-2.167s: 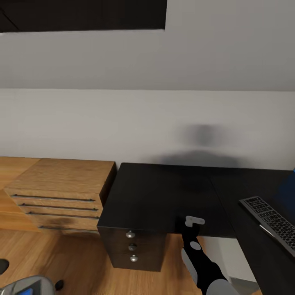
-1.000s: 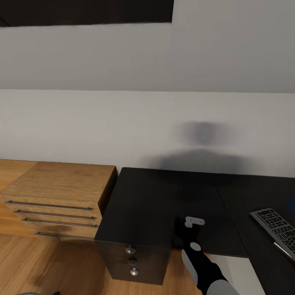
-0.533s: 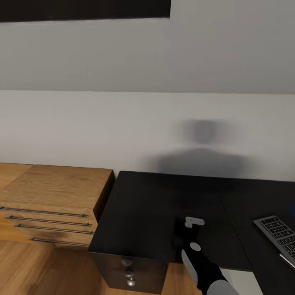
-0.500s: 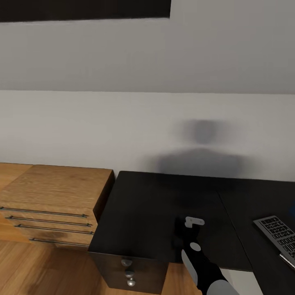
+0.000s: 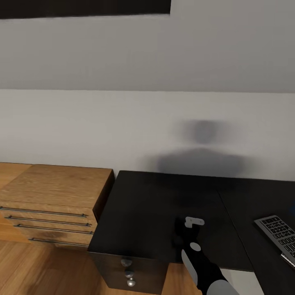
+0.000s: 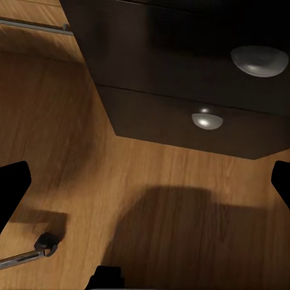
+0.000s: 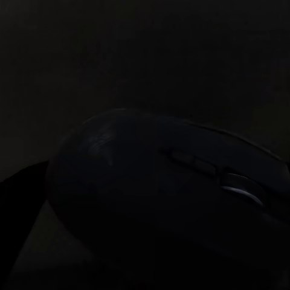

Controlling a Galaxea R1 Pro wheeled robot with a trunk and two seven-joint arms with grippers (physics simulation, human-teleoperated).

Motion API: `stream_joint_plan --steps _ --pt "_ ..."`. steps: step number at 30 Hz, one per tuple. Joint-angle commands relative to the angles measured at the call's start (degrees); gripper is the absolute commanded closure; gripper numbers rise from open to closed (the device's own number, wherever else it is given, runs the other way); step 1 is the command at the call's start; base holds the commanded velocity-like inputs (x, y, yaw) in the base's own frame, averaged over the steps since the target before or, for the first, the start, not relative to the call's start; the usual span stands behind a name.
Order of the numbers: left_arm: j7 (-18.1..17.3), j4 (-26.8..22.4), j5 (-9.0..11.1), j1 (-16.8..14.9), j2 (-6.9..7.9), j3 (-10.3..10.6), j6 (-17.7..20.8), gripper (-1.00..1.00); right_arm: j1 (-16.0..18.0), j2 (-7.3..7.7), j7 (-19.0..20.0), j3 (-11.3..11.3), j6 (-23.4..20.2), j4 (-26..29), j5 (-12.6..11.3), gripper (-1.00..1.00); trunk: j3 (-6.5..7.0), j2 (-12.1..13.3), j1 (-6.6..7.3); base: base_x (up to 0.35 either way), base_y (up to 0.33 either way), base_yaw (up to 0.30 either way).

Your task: In the bedroom, organize the workspace by keeping the computer under the desk, ensuring the monitor is on the desk, placing the keyboard on the desk next to the monitor, placing the mouse on the desk next to the keyboard, moving the folder from the swivel chair onto the desk next to the mouse, stacking the notebook on top of the folder with the pen on top of the notebook, and positioning the swivel chair next to the desk.

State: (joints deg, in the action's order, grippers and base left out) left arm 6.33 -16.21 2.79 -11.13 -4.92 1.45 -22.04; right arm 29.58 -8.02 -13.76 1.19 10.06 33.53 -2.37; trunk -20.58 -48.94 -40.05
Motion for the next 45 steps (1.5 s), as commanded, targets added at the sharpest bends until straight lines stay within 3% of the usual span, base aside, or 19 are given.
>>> stream_joint_plan --steps 1,18,45 --pt "0.2 0.0 0.3 0.0 0.0 0.2 -0.2 -1.0 0.0 -0.01 -0.2 0.1 0.2 0.0 -0.3 1.0 -0.06 0.0 -0.01 0.0 0.0 0.0" --pt "0.2 0.0 0.3 0.0 0.0 0.1 -0.2 -1.0 0.0 0.0 -0.2 0.1 0.2 -0.1 -0.3 1.0 -0.06 0.0 -0.01 0.0 0.0 0.0" --pt "0.2 0.0 0.3 0.0 0.0 0.1 -0.3 -1.0 0.0 0.1 -0.2 0.0 0.1 -0.1 -0.3 1.0 -4.91 -10.9 -5.94 0.0 0.0 0.0"
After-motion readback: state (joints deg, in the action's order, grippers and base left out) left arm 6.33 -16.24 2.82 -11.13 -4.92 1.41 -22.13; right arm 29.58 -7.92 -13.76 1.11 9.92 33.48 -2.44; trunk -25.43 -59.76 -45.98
